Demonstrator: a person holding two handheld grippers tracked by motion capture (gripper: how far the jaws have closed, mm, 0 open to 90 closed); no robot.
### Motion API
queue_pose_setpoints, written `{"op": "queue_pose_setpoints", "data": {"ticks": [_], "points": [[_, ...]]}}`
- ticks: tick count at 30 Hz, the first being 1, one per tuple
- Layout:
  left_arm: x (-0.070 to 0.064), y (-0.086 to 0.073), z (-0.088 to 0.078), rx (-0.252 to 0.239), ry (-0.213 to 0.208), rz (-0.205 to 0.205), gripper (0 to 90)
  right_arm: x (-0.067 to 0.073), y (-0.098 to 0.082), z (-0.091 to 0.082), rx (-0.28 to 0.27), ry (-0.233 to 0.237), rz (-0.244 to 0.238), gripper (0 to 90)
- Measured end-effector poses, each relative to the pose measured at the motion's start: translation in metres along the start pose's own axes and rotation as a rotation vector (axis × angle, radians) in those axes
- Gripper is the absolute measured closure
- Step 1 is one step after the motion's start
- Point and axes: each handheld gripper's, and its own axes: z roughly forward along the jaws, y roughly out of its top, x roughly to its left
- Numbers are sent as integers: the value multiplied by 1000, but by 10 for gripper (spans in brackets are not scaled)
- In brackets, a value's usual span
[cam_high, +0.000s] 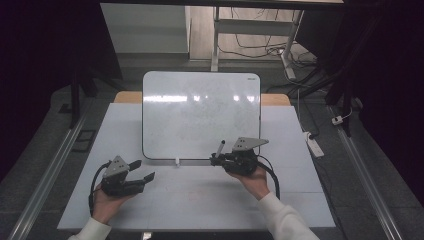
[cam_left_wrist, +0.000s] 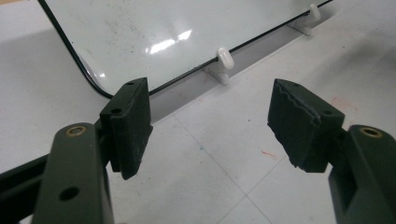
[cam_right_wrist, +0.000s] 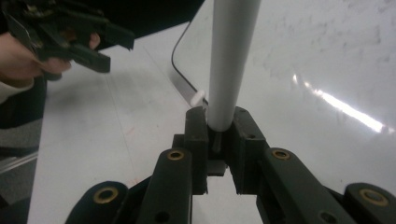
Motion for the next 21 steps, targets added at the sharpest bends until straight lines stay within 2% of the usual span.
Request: {"op": "queue_pose_setpoints", "data": {"ticks": [8,14,18,21], "points": [[-7,5,-1,-15,-20,1,321,3,-4,6,29,11,-4,787],[-29,27,7,-36,-76,49,320,8,-6,13,48,28,-9,787],[-46,46,21,-53,-137,70,320,10,-7,16,54,37,-7,787],[-57,56,31,-50,-164,97,324,11,-7,17,52,45,-8,787]]}}
